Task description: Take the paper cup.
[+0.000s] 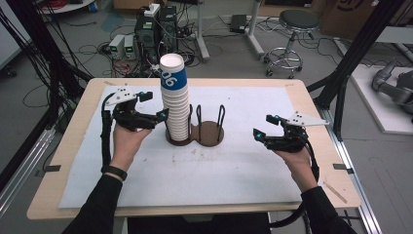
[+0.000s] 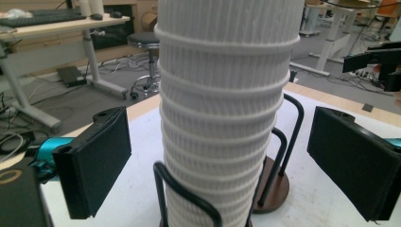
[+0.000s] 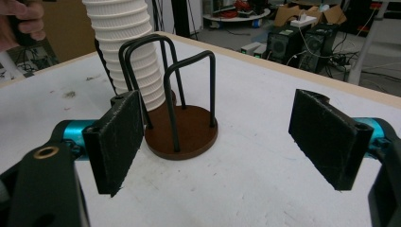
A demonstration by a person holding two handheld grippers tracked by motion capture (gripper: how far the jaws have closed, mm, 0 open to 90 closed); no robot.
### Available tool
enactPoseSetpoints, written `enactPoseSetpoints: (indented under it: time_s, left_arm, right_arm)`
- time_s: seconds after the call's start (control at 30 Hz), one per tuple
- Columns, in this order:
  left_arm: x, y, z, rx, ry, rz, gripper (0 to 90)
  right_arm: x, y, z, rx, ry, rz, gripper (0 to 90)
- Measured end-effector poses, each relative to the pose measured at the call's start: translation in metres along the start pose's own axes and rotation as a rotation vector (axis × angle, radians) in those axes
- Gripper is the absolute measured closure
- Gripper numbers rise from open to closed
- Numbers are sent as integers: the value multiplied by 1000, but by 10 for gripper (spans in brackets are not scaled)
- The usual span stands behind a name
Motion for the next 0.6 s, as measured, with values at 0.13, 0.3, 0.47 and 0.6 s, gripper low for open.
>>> enactPoseSetpoints:
  time_s: [0.13, 0.3, 0.47, 0.6]
  left_arm:
    - [-10, 2, -6, -3, -6, 20, 70]
    - [-24, 4, -11, 6, -6, 46, 70]
    - [-30, 5, -13, 15, -19, 82, 70]
    - [-33, 5, -14, 21, -20, 104, 70]
  right_arm:
    - [0, 1, 0, 1, -3, -6, 192]
    - [0, 2, -1, -1, -4, -12, 192]
    - [1, 2, -1, -4, -6, -18, 193]
    - [1, 3, -1, -4, -5, -27, 192]
Point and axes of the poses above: each handheld gripper's, and its own axes: x roughly backward along the jaws, z roughly out of its underside, y roughly to its left, the point moved 5 cm from there along -x, roughly forward along the jaws, and after that the axes turned 13 degrees about x, right-handed, at the moved point
